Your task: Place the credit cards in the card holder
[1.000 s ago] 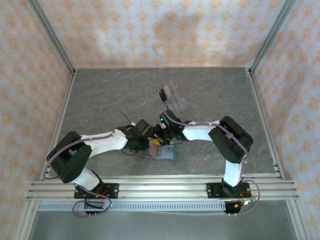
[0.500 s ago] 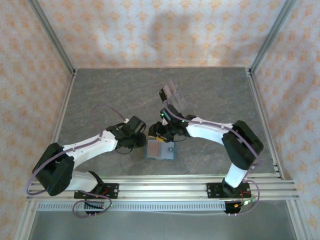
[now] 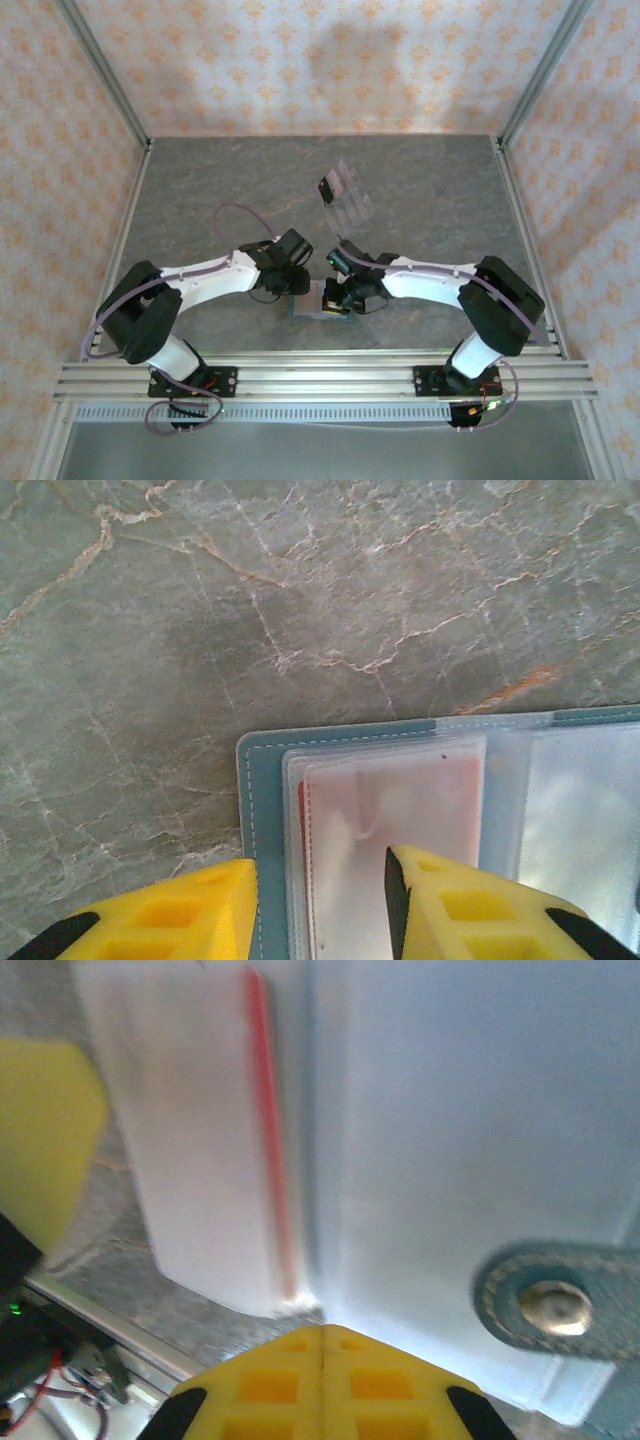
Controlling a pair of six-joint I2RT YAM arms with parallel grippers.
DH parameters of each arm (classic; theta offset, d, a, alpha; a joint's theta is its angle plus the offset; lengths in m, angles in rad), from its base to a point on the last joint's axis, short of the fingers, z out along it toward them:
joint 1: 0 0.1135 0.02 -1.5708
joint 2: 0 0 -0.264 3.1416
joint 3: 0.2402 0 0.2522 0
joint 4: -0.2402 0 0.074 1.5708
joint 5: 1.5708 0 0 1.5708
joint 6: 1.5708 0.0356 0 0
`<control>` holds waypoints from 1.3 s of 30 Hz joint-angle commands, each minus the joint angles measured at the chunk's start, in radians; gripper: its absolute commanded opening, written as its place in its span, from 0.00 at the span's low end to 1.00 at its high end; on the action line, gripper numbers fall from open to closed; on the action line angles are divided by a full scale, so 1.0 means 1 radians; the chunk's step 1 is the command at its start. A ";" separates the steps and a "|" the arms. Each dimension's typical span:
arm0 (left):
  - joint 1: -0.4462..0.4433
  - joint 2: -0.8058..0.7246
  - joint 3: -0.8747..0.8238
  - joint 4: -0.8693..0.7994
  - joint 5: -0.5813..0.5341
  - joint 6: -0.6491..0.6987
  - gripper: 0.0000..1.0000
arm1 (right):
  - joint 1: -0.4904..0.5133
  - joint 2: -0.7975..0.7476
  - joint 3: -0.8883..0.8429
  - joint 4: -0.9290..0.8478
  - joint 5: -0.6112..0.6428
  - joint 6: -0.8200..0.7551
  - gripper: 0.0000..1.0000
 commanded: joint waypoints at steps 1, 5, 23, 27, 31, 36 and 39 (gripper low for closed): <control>-0.003 0.018 0.018 -0.003 -0.015 0.018 0.39 | 0.009 -0.052 -0.023 -0.053 0.039 -0.008 0.00; -0.004 0.025 0.011 -0.002 -0.023 0.011 0.39 | 0.018 -0.032 -0.031 -0.085 0.041 -0.036 0.01; 0.010 -0.012 0.014 -0.038 -0.066 -0.014 0.43 | -0.030 0.123 0.083 -0.115 0.146 -0.134 0.00; 0.032 -0.043 0.014 -0.048 -0.072 -0.023 0.44 | -0.068 0.112 0.091 -0.143 0.155 -0.168 0.00; 0.040 -0.047 0.023 -0.056 -0.066 -0.016 0.45 | -0.084 0.102 0.098 -0.155 0.135 -0.172 0.00; 0.040 -0.039 0.034 -0.054 -0.053 -0.003 0.44 | -0.081 -0.002 0.052 -0.145 0.153 -0.112 0.00; 0.040 -0.033 0.038 -0.048 -0.038 0.003 0.44 | -0.081 -0.087 0.027 -0.157 0.204 -0.072 0.00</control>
